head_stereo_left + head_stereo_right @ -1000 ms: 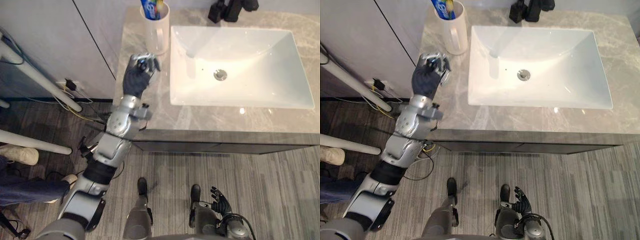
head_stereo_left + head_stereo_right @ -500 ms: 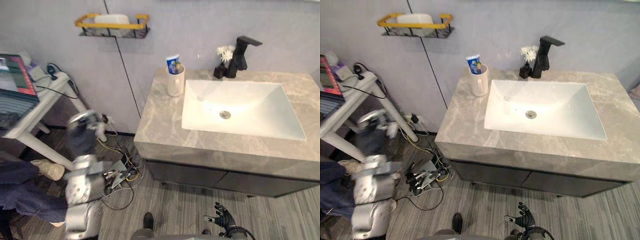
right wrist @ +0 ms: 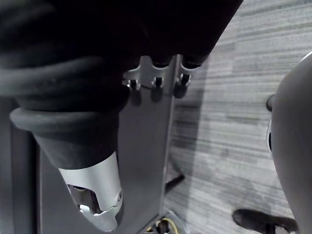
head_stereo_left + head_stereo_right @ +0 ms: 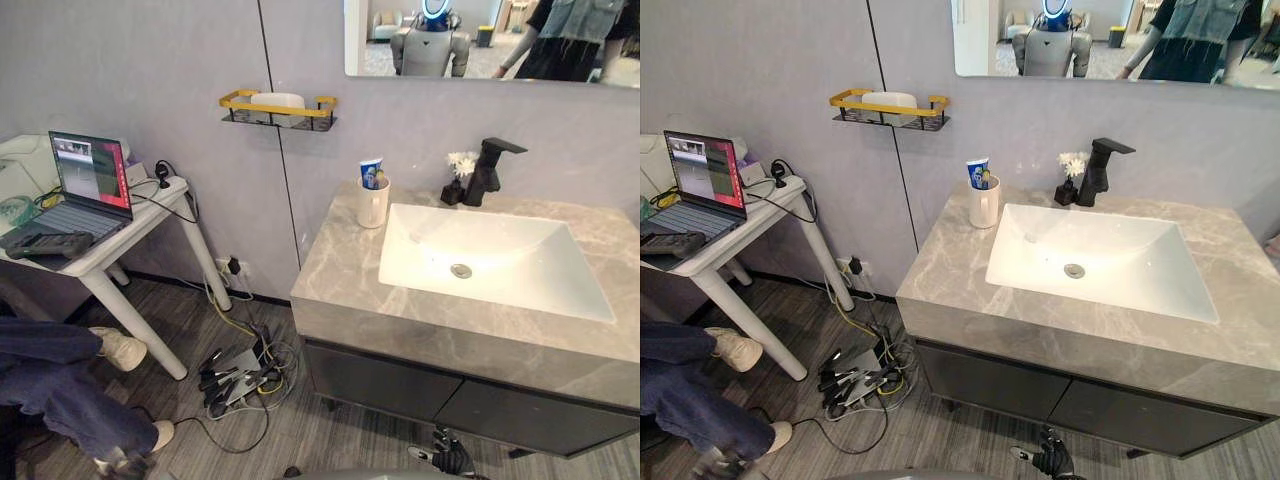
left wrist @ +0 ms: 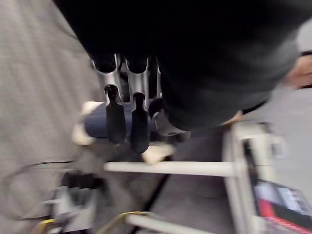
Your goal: Organize washtable
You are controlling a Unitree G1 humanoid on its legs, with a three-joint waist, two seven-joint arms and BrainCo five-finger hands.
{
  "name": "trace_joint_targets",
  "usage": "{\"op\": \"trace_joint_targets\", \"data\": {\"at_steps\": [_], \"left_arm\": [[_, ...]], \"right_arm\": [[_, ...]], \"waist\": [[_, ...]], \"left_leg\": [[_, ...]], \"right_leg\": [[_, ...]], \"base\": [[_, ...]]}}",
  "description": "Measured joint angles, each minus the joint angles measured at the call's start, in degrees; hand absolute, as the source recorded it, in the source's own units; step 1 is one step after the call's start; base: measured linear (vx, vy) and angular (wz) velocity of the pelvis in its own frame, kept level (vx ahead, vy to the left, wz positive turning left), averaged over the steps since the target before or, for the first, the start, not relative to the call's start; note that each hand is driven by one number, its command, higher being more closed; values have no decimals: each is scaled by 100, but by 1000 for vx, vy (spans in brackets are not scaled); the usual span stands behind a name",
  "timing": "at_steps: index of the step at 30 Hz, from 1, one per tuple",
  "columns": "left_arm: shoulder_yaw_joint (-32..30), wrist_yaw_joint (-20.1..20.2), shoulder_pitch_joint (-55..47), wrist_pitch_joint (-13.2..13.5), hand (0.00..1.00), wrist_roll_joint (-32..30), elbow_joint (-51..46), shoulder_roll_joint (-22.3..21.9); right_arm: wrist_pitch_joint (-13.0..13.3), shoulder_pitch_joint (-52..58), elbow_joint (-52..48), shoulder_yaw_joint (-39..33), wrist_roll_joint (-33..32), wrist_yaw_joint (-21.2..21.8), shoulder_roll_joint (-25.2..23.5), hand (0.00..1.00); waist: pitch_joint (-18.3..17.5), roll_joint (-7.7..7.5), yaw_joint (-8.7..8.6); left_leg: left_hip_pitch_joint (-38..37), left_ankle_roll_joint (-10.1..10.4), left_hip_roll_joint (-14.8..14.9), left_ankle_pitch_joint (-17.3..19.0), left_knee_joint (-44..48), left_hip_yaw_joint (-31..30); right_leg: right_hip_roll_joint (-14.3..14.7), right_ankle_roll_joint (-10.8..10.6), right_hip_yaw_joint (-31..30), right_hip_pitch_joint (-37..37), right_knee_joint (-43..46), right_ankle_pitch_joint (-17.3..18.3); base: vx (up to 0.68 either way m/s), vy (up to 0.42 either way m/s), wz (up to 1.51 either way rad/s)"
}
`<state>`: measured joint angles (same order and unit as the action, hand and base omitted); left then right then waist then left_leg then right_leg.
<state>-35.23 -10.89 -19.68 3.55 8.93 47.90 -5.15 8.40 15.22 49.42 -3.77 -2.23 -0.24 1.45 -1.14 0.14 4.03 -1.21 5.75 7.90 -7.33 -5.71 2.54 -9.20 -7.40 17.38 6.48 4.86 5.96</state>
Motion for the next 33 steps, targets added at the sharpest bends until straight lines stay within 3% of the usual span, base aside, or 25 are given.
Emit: {"op": "trace_joint_targets", "data": {"at_steps": [3, 4, 5, 7, 9, 10, 11, 12, 13, 14, 15, 16, 17, 18, 21, 23, 24, 25, 27, 29, 30, 31, 33], "left_arm": [[1, 96, 345, -50, 0, 69, 376, -20], [12, 101, 477, -46, 0, 108, 511, -1], [7, 118, 576, -47, 0, 131, 600, 6], [105, 209, 582, -43, 0, 134, 645, -20], [200, 233, 674, 12, 0, 140, 679, 113], [185, 224, 678, 15, 0, 147, 692, 50], [202, 220, 686, 14, 0, 132, 724, -3], [298, 226, 703, 8, 0, 8, 813, -21], [374, 230, 713, 9, 0, -87, 837, 22], [596, 259, 734, 14, 0, -141, 844, 198], [870, 311, 750, 26, 0, -233, 832, 376], [1085, 342, 760, 36, 0, -350, 831, 475], [1141, 350, 763, 41, 0, -395, 833, 503], [1235, 353, 777, 32, 0, -493, 858, 551], [1362, 407, 795, -6, 0, -521, 898, 618], [1390, 461, 834, 4, 0, -515, 1020, 645], [1377, 470, 845, -9, 0, -502, 1112, 665], [1367, 471, 846, -12, 0, -498, 1132, 681], [1358, 481, 873, -76, 0, -493, 1315, 634], [1460, 483, 849, -84, 0, -465, 1368, 618], [1479, 490, 851, -82, 0, -450, 1368, 636], [1494, 511, 851, -80, 0, -413, 1366, 645], [1462, 529, 810, -63, 0, -325, 1343, 694]], "right_arm": [[-12, -164, 257, -62, 3, -6, -19, 0], [-29, -279, 440, -106, 3, -17, -2, 0], [-36, -363, 537, -223, 0, -48, 12, 0], [-37, -428, 536, -383, -27, -98, 20, 0], [-90, -426, 560, -538, -48, -86, -72, 0], [-107, -427, 559, -592, -45, -74, -19, 0], [-106, -427, 529, -729, -68, -75, 8, 0], [-115, -454, 501, -892, -61, -82, 18, 0], [-127, -471, 473, -952, -49, -76, 6, 0], [-184, -498, 456, -991, -37, -77, -59, 0], [-233, -498, 404, -989, -9, -81, -106, 0], [-252, -501, 363, -970, 9, -79, -114, 0], [-258, -508, 326, -966, 2, -68, -109, 0], [-230, -512, 300, -972, -2, -73, -116, 0], [-222, -505, 370, -960, 18, -73, -117, 0], [-217, -559, 517, -961, 59, -67, -79, 0], [-230, -636, 739, -948, 95, -57, -55, 0], [-244, -721, 889, -921, 146, -49, -26, 0], [-244, -759, 972, -918, 176, -20, 117, 0], [-271, -815, 1115, -839, 253, -32, 311, 0], [-271, -808, 1155, -820, 274, -37, 338, 0], [-273, -829, 1216, -807, 291, -36, 358, 0], [-263, -838, 1224, -643, 309, -11, 368, 0]], "waist": [[29, -61, 8], [85, -134, 4], [190, -135, 8], [304, 36, -36], [291, -157, -67], [296, -66, -32], [324, 41, -38], [325, 151, -72], [326, 159, -96], [356, 120, -111], [399, -77, -120], [427, -51, -132], [454, -43, -139], [519, -44, -157], [518, -63, -157], [498, -61, -165], [418, -100, -159], [355, -192, -129], [289, 0, -155], [279, 29, -184], [294, 5, -191], [325, 30, -190], [431, -86, -159]], "left_leg": [[432, -73, 1, 77, 401, -6], [691, -103, 9, 215, 839, 8], [1022, -161, 88, 576, 1671, -14], [1189, -45, 176, 935, 2186, -17], [1390, -67, 92, 1144, 2677, -229], [1632, -32, 126, 1471, 3352, -491], [1701, 136, 184, 1738, 3761, -606], [1702, 189, 215, 2087, 3849, -545], [1719, 47, 199, 2244, 3818, -467], [1761, 13, 127, 2308, 3828, -143], [1753, -148, 89, 2373, 3796, 189], [1729, -380, 186, 2319, 3662, 570], [1649, -472, 245, 2268, 3575, 747], [1407, -563, 326, 2220, 3398, 1043], [879, -589, 375, 2141, 3102, 1721], [753, -583, 369, 2024, 2880, 2155], [725, -569, 366, 1951, 2789, 2476], [742, -524, 371, 1889, 2757, 2759], [642, -467, 378, 1679, 2295, 3105], [339, -375, 409, 1456, 1896, 3707], [318, -369, 455, 1460, 1982, 3799], [313, -338, 715, 1481, 2411, 3957], [314, -328, 1218, 1492, 3407, 4059]], "right_leg": [[-17, 14, 70, -221, -2, -5], [-108, 89, 42, -316, 8, -66], [-123, 110, 4, -355, 102, -125], [-84, 92, -135, -381, 196, -113], [-188, 18, -261, -535, 213, -187], [-173, -24, -334, -671, 289, -231], [-164, -87, -453, -747, 341, -270], [-171, -142, -640, -895, 398, -304], [-198, -133, -722, -987, 409, -327], [-344, -17, -821, -1180, 400, -416], [-518, 323, -741, -1338, 362, -490], [-641, 831, -419, -1432, 428, -101], [-747, 791, -216, -1574, 749, -76], [-944, 728, 202, -1760, 1806, -31], [-1180, 745, 653, -1510, 3562, 176], [-1289, 824, 1028, -1160, 3900, 245], [-1437, 866, 1454, -925, 3651, 212], [-1404, 682, 1776, -849, 3121, 346], [-946, 753, 2150, -819, 2038, 244], [-453, 205, 2056, -475, 493, -126], [-365, 94, 1936, -421, 209, -208], [-169, 163, 1662, -366, -158, -416], [10, 263, 1076, -392, -211, -423]], "base": [[-9, 21, 20], [3, 80, -17], [-14, 74, -33], [-30, 64, -40], [-13, 121, -40], [-28, 147, -68], [-55, 231, -92], [-38, 243, -79], [-46, 346, -89], [-53, 313, -97], [-121, 402, -136], [-101, 251, -128], [-128, 284, -137], [-60, 157, -107], [-42, 117, -114], [-23, -24, -116], [-1, -63, -135], [-23, -81, -183], [-36, -46, -169], [-1, -97, -148], [-53, -144, -131], [-110, -130, -140], [-148, -131, -171]]}}
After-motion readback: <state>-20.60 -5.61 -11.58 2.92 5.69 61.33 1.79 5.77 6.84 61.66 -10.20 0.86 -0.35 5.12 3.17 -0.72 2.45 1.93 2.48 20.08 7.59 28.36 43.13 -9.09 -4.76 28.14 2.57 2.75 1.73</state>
